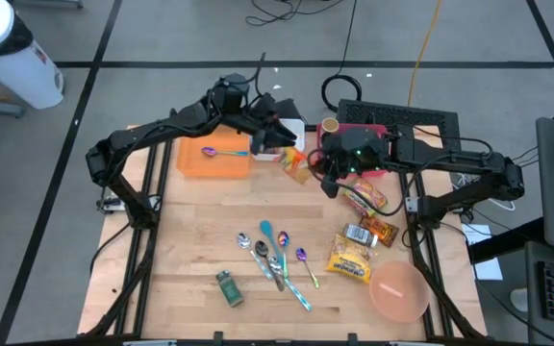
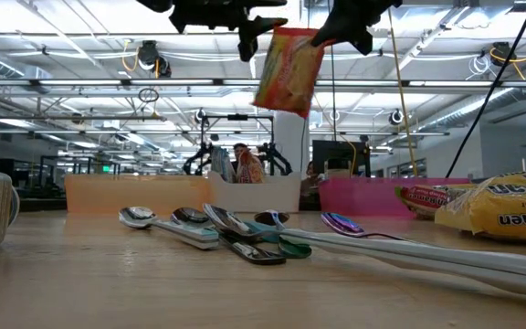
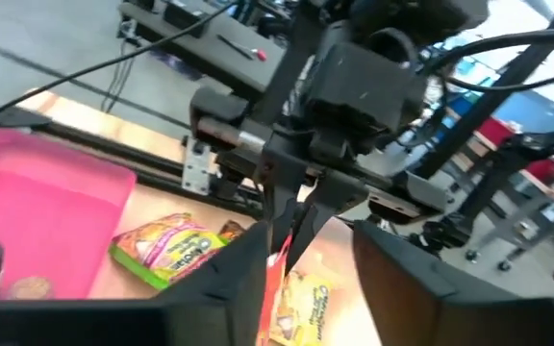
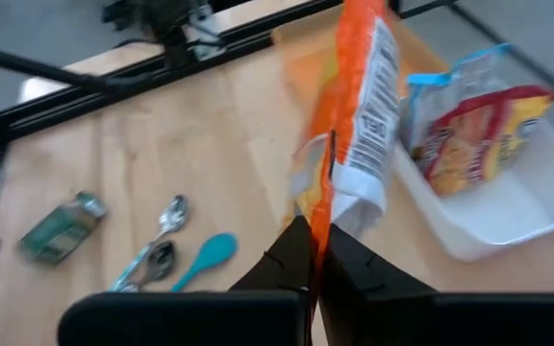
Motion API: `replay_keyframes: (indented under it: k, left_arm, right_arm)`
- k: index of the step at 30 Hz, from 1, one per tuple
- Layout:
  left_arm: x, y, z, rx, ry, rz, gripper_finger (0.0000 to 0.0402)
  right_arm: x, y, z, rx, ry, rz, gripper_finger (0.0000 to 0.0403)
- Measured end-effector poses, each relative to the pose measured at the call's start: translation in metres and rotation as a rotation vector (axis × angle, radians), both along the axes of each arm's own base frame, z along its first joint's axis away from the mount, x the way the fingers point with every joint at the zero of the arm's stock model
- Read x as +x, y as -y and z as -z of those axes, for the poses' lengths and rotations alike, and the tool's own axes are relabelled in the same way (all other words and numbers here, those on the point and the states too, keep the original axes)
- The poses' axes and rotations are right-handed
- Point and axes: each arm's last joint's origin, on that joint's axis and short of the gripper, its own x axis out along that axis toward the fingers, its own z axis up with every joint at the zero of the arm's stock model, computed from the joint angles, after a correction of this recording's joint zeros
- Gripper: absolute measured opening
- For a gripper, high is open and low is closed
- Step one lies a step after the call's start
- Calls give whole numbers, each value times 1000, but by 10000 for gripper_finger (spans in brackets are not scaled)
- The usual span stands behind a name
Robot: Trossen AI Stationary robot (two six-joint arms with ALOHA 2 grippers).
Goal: Pick & Place Food Item
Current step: Put the orange noodle pack into the white bin
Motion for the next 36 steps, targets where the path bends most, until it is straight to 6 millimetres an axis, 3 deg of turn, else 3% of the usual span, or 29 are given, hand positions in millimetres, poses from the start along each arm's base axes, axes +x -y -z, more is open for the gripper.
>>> replay_keyframes:
  k: [6,15,27,36]
  left_arm:
    - [1,8,-11,86,27,69,225]
    - [0,31,-36,404,-108,-13,239]
    - [30,47,-38,343,-318,139,239]
    - [29,52,-31,336,-440,206,239]
  right_arm:
    - [0,-3,0,71,10,-78,0]
    - [1,-4,-2,121,37,-153,0]
    - [23,-2,8,180,58,-262,0]
    - [26,4,0,135,149,-267,0]
